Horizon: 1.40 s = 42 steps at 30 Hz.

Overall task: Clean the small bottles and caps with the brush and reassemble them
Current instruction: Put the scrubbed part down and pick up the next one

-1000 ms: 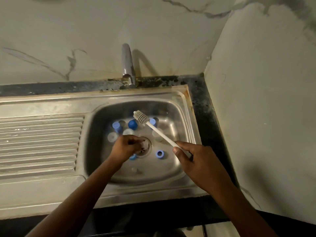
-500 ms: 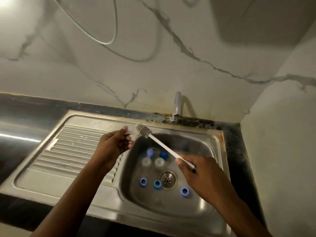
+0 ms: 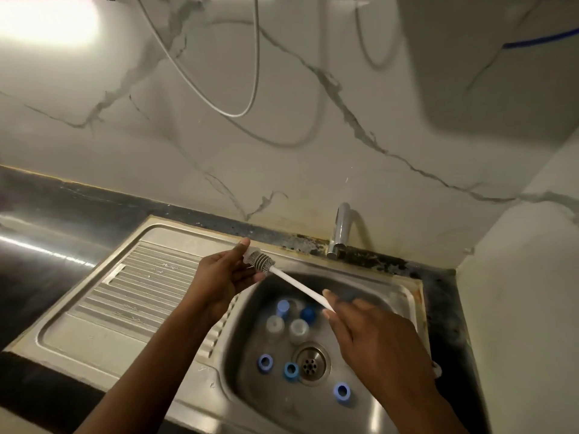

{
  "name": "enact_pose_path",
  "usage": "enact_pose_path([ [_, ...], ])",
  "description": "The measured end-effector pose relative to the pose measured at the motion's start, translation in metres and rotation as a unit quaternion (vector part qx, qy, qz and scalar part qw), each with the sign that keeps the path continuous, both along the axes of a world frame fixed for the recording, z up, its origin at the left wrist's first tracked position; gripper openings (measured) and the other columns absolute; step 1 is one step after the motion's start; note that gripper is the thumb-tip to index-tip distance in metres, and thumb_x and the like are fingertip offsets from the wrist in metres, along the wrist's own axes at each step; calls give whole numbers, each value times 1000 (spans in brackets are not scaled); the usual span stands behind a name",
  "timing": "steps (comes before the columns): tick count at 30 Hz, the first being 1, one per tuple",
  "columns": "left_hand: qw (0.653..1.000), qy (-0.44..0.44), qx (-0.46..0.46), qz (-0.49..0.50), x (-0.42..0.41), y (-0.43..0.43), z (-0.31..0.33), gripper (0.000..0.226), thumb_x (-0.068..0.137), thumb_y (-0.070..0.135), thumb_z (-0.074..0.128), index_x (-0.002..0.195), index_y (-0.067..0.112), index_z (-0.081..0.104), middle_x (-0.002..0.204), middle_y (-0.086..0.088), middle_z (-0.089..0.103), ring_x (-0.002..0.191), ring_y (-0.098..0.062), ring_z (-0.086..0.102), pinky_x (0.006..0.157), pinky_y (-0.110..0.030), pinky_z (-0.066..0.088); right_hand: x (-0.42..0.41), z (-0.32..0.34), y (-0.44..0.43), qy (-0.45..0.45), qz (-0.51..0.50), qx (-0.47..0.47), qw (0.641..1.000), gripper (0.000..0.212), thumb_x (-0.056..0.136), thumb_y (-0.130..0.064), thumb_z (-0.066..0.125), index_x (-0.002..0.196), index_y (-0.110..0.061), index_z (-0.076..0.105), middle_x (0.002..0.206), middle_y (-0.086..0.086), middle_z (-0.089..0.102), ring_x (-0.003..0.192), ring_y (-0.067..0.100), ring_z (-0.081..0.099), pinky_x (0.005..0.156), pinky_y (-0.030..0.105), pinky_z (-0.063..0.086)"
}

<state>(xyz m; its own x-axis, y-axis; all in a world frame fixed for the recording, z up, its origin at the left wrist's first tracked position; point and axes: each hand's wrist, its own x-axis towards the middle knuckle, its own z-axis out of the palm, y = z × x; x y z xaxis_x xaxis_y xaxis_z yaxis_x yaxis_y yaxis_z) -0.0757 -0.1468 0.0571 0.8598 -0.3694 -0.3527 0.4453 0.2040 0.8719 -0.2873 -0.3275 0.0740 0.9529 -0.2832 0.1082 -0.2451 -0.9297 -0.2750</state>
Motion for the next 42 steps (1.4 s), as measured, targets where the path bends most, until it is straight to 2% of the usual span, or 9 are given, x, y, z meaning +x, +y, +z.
enact_pose_path([
  [6,999,-2,-44,-16,-8,-12,4,36,104,28,60,122,-3,68,118,-27,74,114,-39,73,97,-47,61,4,-10,0,-28,-22,250,968,41,102,-60,45,132,-40,67,73,-9,65,64,2,62,60,22,50],
  [10,994,7,-100,-36,-10,-12,4,41,105,29,57,128,-4,63,127,-28,71,120,-40,70,102,-47,58,7,1,0,81,-81,647,753,39,97,-55,59,113,-26,78,66,2,44,50,9,31,44,28,25],
  [14,985,42,-163,-46,-11,-12,1,39,108,29,54,134,0,60,137,-26,66,128,-39,66,106,-47,55,10,7,-9,193,-60,757,621,35,102,-46,57,122,-25,76,68,-2,39,52,5,25,47,17,17],
  [19,985,38,-165,2,-9,-20,0,40,104,32,61,130,2,64,134,-25,67,125,-39,67,104,-46,57,18,4,1,90,-45,629,771,26,103,-44,57,114,-32,78,63,-4,48,49,5,38,45,19,31],
  [24,993,19,-85,77,-12,-28,-4,42,100,33,68,122,-3,67,117,-26,75,112,-38,74,101,-50,59,18,-5,-2,-13,40,143,989,33,107,-46,48,136,-40,61,71,-9,57,55,5,53,51,17,37],
  [29,992,18,-11,123,-20,-34,-10,39,99,32,69,115,-4,68,105,-26,77,100,-36,78,96,-50,60,11,-30,-20,-29,104,-135,985,84,62,-23,97,139,-15,65,71,1,61,54,10,53,45,19,37],
  [33,993,-33,1,112,-21,-33,-7,42,100,35,65,118,-3,69,107,-22,78,103,-33,78,100,-50,59,15,-21,-12,-51,40,100,993,39,102,-45,60,140,-39,60,69,-13,57,56,5,55,50,14,36],
  [37,994,-63,-61,72,-15,-29,-1,47,104,32,61,125,-10,63,117,-29,73,113,-41,73,103,-50,57,17,-17,-3,4,-4,499,866,25,102,-50,56,111,-39,77,63,0,54,52,7,46,50,32,39],
  [42,986,-44,-160,28,-6,-25,4,35,108,30,56,117,-3,64,123,-31,69,119,-42,69,99,-46,60,15,-7,0,210,-53,832,511,40,100,-46,62,130,-22,72,67,-3,37,48,2,26,43,15,19],
])
